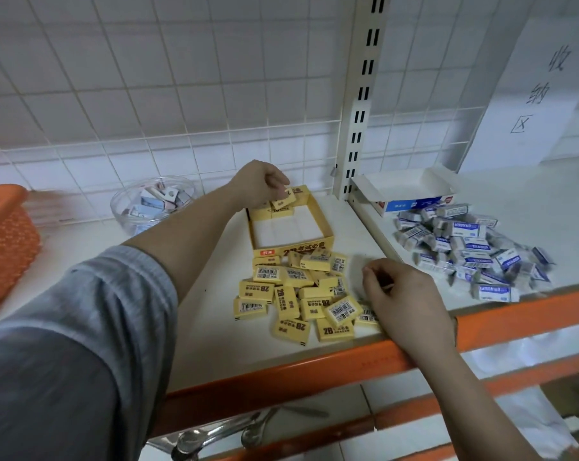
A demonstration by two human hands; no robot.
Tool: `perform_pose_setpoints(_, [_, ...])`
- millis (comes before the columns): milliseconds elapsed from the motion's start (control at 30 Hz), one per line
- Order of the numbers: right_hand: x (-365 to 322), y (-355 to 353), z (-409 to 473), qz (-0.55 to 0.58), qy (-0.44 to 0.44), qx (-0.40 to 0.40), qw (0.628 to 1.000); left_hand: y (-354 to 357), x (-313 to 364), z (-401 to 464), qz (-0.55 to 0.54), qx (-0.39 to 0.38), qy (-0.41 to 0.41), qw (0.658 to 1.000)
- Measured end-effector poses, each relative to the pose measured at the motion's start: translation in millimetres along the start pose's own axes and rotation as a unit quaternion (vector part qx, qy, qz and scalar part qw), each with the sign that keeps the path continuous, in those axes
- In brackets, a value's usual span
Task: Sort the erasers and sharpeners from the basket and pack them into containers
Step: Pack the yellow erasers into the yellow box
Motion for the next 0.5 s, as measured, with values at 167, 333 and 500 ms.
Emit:
perform_pose_setpoints(167, [-1.3, -1.1, 0.1, 0.005, 0.019, -0.006, 1.0, 6.3, -1.8, 4.8, 0.038, 0.003, 0.021, 0.999])
perform_pose_setpoints(333, [-0.7, -1.4, 2.0, 0.011, 0.033, -0.01, 0.999, 10.8, -1.8, 4.2, 0.055, -0.001, 0.025, 0.998])
perform_pose_setpoints(500, [-0.6, -0.7, 1.4, 0.011, 0.028, -0.01, 1.0, 8.6, -2.4, 5.1, 0.051, 0.042, -0.02, 0.998])
Point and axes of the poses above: each hand's wrist, its own z-axis towards the middle knuckle, its own y-axis out of the palm, x = y × z, the point moved 1 cm from there along z, towards the middle knuckle, and after that the axes turned 7 degrees about y, right-handed, at the moved point
